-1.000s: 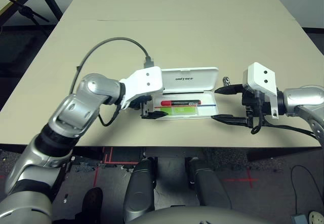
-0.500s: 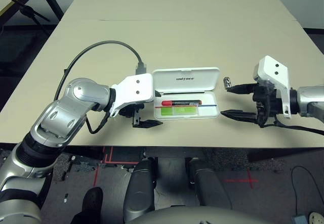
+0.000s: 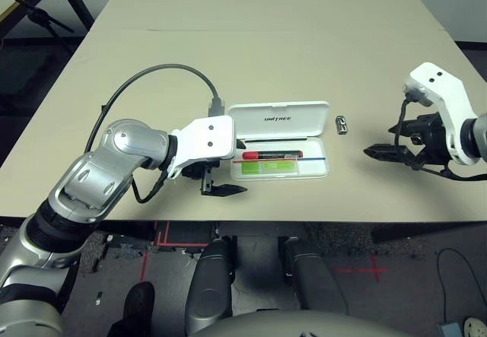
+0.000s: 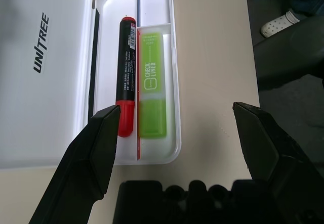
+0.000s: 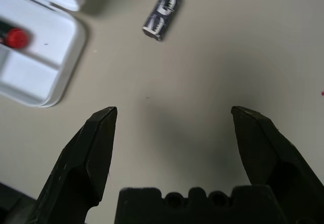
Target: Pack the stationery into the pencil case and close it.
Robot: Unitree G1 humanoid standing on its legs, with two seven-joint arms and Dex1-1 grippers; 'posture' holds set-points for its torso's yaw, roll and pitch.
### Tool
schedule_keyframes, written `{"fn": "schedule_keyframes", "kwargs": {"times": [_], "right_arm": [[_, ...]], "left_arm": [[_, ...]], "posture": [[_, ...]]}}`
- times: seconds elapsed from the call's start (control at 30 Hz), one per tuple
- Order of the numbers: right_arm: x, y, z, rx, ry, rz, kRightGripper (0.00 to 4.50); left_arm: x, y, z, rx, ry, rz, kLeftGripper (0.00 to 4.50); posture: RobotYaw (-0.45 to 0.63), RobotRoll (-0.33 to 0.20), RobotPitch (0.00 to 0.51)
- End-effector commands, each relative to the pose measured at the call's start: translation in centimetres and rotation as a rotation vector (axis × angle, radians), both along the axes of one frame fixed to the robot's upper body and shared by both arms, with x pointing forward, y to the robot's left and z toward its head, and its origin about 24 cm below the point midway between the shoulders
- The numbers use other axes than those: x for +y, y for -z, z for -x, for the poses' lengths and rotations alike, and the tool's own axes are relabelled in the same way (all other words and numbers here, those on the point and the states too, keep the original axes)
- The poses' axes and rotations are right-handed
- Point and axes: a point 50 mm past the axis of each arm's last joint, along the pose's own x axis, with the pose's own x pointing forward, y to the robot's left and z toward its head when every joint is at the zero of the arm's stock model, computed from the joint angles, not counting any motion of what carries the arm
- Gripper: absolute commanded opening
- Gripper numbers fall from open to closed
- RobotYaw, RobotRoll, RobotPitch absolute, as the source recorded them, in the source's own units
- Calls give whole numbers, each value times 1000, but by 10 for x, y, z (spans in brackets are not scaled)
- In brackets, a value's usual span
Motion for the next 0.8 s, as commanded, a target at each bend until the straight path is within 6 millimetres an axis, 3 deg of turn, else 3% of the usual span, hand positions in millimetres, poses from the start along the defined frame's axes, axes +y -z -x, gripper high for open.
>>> {"fn": "schedule_keyframes", "kwargs": {"times": [0.03,0.23,0.8], "right_arm": [[-9,-5,-8,-47,158,0,4500],[6,5,-22,-78,221,-34,4500],[43,31,-54,-99,167,-92,4500]], "left_arm": [[-4,3,2,6,30,-11,4455],[-6,4,2,3,36,-9,4455],[-7,6,6,9,30,-20,4455]], "posture": [[-22,0,222],[-14,0,223],[13,0,224]]}}
